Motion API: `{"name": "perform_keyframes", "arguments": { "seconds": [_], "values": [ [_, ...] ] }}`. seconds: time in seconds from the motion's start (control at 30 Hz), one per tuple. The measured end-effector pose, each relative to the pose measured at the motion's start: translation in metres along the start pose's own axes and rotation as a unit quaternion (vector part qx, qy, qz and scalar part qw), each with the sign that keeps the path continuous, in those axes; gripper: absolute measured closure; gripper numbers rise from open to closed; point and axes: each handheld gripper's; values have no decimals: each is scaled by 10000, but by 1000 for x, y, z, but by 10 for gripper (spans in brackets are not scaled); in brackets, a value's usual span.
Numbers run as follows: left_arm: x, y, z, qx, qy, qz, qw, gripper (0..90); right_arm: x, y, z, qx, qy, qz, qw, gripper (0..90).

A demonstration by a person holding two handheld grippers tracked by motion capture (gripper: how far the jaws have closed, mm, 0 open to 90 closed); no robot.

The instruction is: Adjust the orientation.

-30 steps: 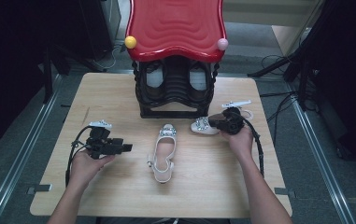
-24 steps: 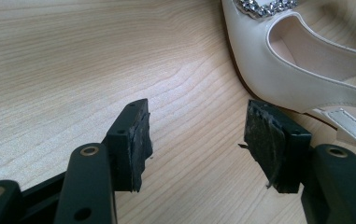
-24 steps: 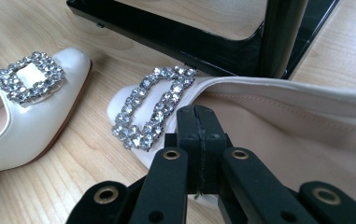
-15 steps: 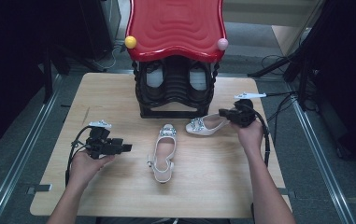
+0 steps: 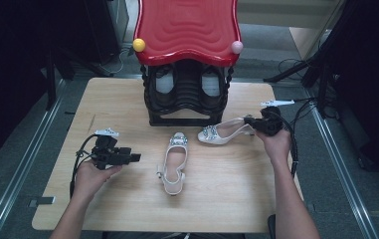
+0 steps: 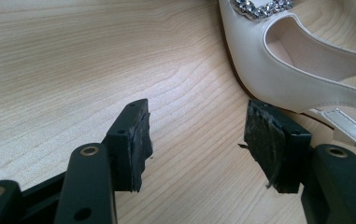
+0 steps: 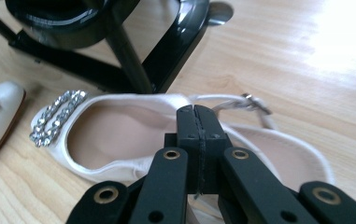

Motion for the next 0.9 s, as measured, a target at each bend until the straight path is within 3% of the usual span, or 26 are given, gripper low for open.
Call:
{"name": "perform_keyframes", "arguments": {
  "seconds": [0.17, 0.43, 0.67, 0.9],
  "values": [
    [-1, 1, 0, 4, 11, -14, 10000, 410, 5, 6, -5, -84, -109, -303, 9994, 900],
    [-4, 2, 0, 39, 30, -14, 10000, 411, 11, 2, -8, -282, -79, -427, 9987, 900],
    [-9, 5, 1, 91, 81, 23, 9999, 412, 15, 4, -26, -445, -275, -597, 9968, 900],
    [-14, 8, 1, 150, 91, 58, 9998, 414, 17, 3, -39, -302, -432, -756, 9957, 900]
  ]
}}
Point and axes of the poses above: each handheld gripper's, and its own axes: y roughly forward along the jaws, x roughly out of its underside, z roughly to its right, and after that the axes turned 3 degrees about -z, right-handed
